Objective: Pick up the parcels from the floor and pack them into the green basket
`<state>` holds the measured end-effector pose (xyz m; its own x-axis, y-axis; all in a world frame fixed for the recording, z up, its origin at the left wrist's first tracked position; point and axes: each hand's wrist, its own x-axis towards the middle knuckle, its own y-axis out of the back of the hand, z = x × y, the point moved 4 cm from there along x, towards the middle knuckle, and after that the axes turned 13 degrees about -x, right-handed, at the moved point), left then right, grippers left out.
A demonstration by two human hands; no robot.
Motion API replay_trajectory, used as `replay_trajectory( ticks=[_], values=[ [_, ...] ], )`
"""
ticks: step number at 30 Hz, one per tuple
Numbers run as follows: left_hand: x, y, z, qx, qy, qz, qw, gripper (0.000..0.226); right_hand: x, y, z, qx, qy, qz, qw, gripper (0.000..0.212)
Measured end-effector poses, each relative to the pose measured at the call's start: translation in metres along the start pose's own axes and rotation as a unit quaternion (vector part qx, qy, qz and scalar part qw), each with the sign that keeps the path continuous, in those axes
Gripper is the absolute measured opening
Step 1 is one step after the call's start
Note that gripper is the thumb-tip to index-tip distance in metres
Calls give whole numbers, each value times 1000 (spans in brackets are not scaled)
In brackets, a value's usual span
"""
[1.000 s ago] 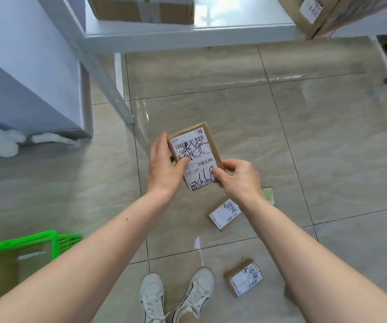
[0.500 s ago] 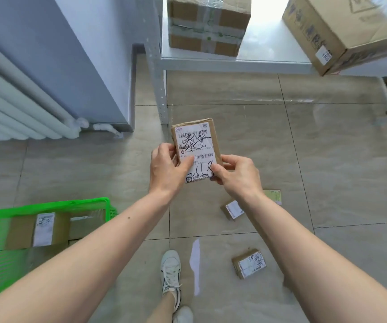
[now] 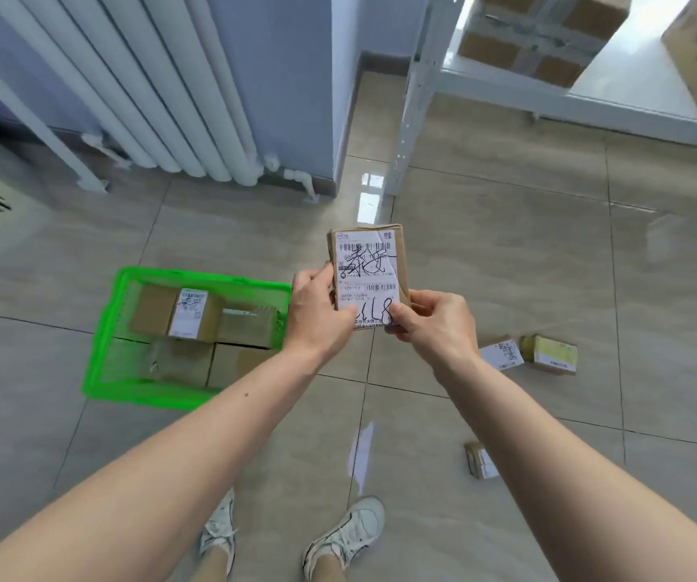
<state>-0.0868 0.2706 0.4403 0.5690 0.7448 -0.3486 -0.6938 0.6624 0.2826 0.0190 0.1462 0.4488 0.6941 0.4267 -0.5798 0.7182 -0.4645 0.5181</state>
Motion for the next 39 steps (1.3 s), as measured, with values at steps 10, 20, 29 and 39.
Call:
replay_trajectory(
  ticks=[10, 20, 29, 39],
  values=[
    [4, 166, -90, -20, 15, 37, 999, 59, -23, -182, -54, 46, -32, -19, 998, 19],
    [47, 245, -199, 50, 0, -4, 999, 69, 11, -329, -43, 65, -88, -4, 994, 25],
    [112, 233, -318, 114, 33, 22, 993, 60, 90, -423, 13, 40, -118, 24, 992, 18],
    [175, 199, -415, 277, 37, 0, 960, 54, 184, -495, 78, 19, -140, 64, 988, 17]
  ],
)
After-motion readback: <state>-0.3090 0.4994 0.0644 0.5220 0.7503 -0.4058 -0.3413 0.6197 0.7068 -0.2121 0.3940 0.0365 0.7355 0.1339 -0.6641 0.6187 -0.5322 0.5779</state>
